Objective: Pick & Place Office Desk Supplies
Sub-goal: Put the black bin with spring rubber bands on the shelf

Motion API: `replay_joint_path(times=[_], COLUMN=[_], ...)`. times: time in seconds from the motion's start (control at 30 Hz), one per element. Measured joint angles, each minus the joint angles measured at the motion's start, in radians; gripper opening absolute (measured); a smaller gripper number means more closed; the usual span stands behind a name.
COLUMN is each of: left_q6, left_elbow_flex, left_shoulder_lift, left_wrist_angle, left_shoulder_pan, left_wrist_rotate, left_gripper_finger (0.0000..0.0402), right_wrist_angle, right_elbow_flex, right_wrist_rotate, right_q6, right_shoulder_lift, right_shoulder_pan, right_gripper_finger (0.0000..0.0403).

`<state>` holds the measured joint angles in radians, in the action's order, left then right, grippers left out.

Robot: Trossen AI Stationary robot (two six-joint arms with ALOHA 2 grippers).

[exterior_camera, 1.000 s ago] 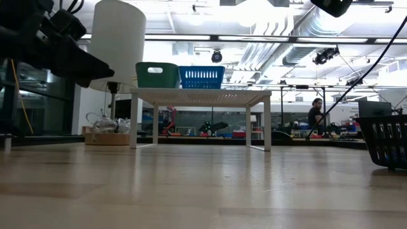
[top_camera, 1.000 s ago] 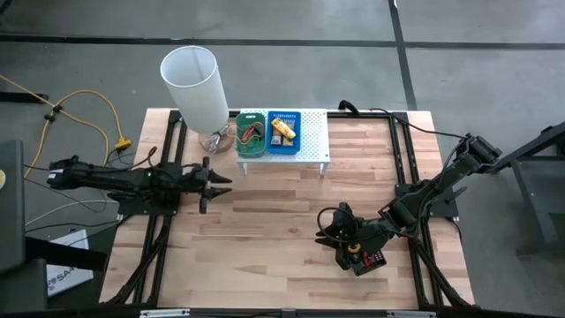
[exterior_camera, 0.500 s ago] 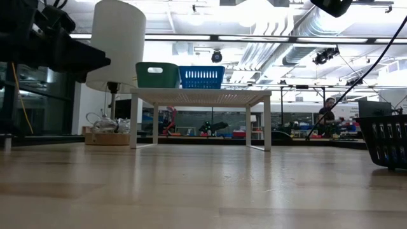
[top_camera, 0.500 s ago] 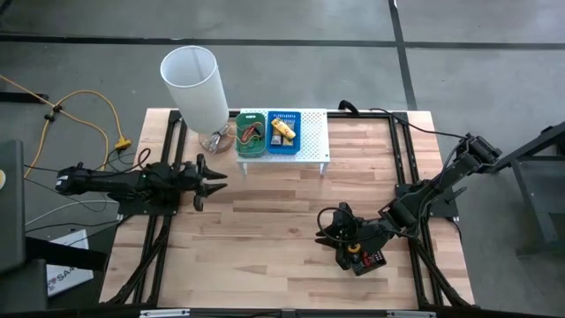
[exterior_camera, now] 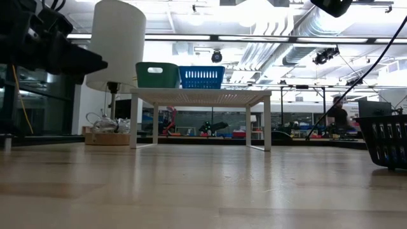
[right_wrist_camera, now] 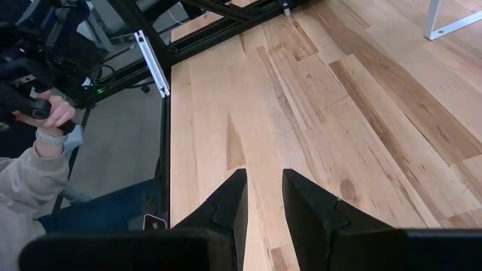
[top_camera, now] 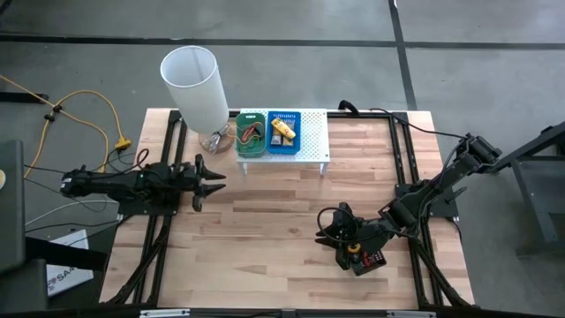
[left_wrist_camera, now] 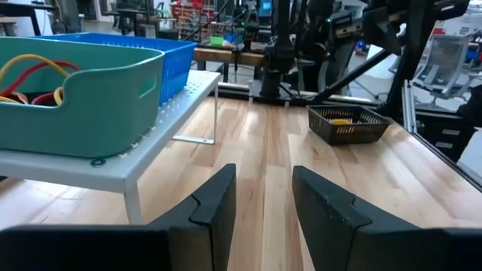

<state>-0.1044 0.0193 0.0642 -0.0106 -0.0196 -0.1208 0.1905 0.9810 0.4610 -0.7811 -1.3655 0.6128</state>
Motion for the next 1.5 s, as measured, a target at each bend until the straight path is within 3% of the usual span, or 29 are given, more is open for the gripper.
replay_joint_path(times=[1.5], left_q6=[0.075], left_elbow_flex=[-0.003], left_shoulder_lift=[0.018], left_wrist_angle=[-0.016], left_shoulder_pan=[0.000], left_wrist_rotate=[0.034], left_gripper_finger=[0.0126], right_wrist_angle=[0.000], right_elbow_flex=[0.000], right_wrist_rotate=[0.000], right_q6=[0.000], right_shoulder_lift=[0.000], right_shoulder_pan=[0.000], right_gripper_finger=[0.0073])
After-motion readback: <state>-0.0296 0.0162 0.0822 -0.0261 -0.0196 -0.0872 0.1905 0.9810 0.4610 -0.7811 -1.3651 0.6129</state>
